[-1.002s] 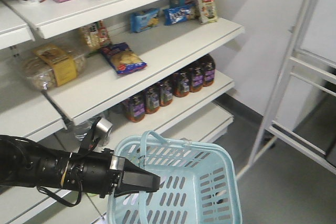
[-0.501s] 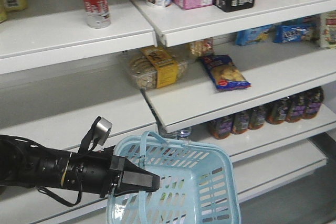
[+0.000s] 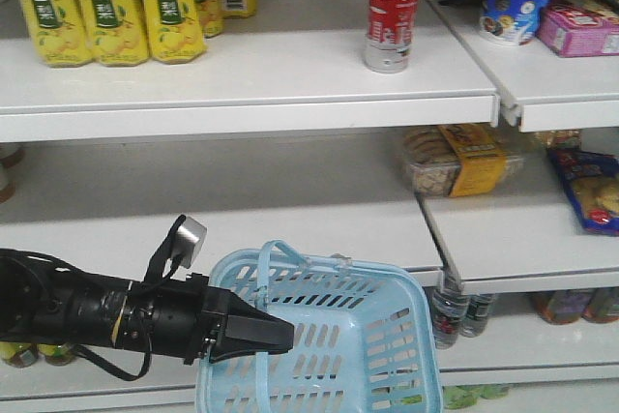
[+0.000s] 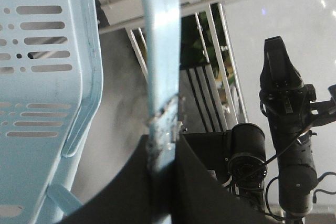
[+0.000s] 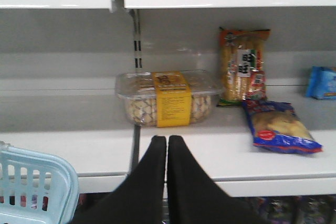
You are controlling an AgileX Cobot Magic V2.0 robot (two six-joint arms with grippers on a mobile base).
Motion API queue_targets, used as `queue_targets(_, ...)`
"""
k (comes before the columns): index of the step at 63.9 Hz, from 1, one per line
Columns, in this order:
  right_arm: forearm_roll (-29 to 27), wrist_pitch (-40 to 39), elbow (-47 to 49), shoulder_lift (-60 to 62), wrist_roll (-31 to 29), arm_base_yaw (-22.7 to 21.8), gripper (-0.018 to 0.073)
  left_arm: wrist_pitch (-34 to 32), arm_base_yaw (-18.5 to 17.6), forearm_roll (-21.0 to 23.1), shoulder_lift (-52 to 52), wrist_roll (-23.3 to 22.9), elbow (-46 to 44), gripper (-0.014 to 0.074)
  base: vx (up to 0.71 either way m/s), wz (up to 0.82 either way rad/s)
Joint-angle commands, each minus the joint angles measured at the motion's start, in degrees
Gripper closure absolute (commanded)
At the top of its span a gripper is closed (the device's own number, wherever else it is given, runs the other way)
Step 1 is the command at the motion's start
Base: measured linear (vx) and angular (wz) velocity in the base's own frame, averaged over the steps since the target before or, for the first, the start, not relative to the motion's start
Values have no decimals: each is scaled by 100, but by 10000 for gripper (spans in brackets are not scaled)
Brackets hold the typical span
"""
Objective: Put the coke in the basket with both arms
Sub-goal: 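Drive the base to the shelf with the red Coca-Cola bottle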
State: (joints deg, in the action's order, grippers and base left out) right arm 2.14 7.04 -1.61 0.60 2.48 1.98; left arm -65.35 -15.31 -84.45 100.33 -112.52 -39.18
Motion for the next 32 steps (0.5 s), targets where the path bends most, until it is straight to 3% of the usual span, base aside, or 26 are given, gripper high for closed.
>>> queue_targets(1, 16, -444, -62, 105, -44, -18, 568, -1378, -21, 341, -249, 52, -90, 602, 8, 50)
queue_targets(16, 16, -444, -62, 105, -44, -18, 568, -1378, -21, 341, -249, 52, -90, 602, 7, 36)
queue_targets(32, 16, -444, -62, 105, -44, -18, 568, -1378, -15, 340, -249, 52, -90, 603, 4, 5)
